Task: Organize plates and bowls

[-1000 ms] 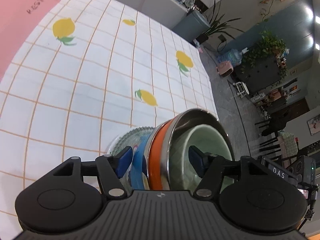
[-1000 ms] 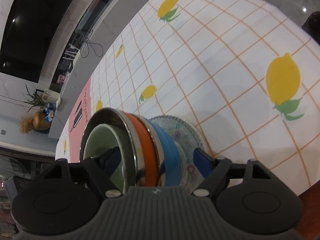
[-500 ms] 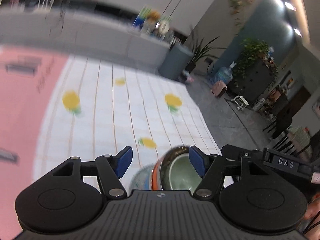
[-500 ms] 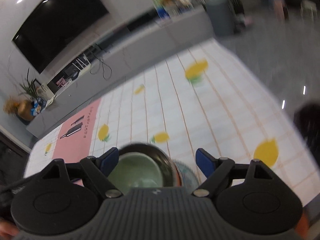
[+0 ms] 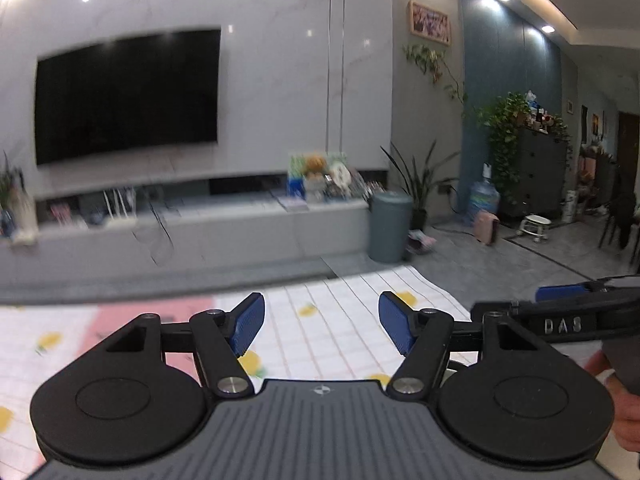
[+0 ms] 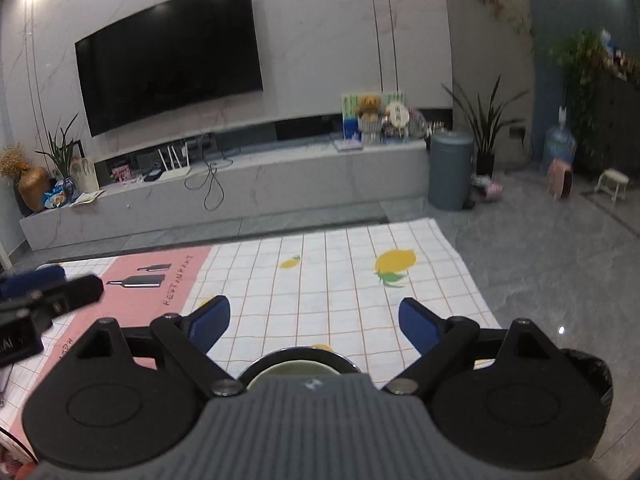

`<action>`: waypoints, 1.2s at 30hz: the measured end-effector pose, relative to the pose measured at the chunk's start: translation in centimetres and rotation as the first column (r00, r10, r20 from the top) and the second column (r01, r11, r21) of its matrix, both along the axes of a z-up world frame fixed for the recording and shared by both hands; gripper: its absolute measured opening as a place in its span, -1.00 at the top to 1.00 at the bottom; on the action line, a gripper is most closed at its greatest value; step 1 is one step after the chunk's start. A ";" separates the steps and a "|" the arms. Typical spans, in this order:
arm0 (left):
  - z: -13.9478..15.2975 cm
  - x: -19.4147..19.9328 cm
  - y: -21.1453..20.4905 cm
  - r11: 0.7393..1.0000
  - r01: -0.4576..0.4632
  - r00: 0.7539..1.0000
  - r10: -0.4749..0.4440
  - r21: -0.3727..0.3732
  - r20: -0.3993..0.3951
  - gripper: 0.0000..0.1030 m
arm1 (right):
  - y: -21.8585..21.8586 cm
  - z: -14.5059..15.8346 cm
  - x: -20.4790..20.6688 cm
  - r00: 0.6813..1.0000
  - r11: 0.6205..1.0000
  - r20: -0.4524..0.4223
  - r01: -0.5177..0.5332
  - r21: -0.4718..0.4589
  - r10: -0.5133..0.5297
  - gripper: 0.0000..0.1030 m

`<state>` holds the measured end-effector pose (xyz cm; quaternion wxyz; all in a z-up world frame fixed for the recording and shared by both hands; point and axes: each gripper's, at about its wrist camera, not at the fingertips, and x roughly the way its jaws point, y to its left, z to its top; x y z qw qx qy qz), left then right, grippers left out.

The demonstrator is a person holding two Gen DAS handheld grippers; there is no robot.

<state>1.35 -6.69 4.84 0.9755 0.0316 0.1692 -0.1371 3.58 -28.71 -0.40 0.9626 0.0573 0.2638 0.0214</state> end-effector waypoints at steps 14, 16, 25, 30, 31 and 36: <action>-2.6 -4.2 -0.5 1.000 0.008 1.000 -0.008 0.003 0.010 -0.83 | 2.6 -1.8 -8.8 0.995 0.999 0.095 0.002 0.049 -0.006 -0.85; -3.5 -4.1 -0.5 0.999 -0.017 0.999 0.018 0.032 -0.036 -0.83 | 3.0 -2.1 -9.8 0.995 0.998 0.099 -0.003 0.065 -0.004 -0.88; -7.5 -4.9 -1.0 0.992 -0.083 0.960 0.104 0.090 -0.261 -0.75 | 5.4 -5.2 -12.4 0.996 0.997 -0.053 0.072 -0.032 -0.074 -0.88; -9.5 -5.1 -0.1 0.986 -0.143 0.926 0.166 0.092 -0.339 -0.75 | 5.6 -7.1 -12.3 0.986 0.993 -0.140 0.079 -0.084 -0.090 -0.88; -9.8 -5.4 0.0 0.981 -0.160 0.922 0.188 0.107 -0.340 -0.76 | 5.5 -7.3 -12.3 0.985 0.992 -0.147 0.082 -0.092 -0.095 -0.88; -11.5 -5.2 0.5 0.971 -0.197 0.881 0.236 0.136 -0.410 -0.77 | 5.6 -8.9 -11.7 0.969 0.989 -0.230 0.059 -0.132 -0.089 -0.88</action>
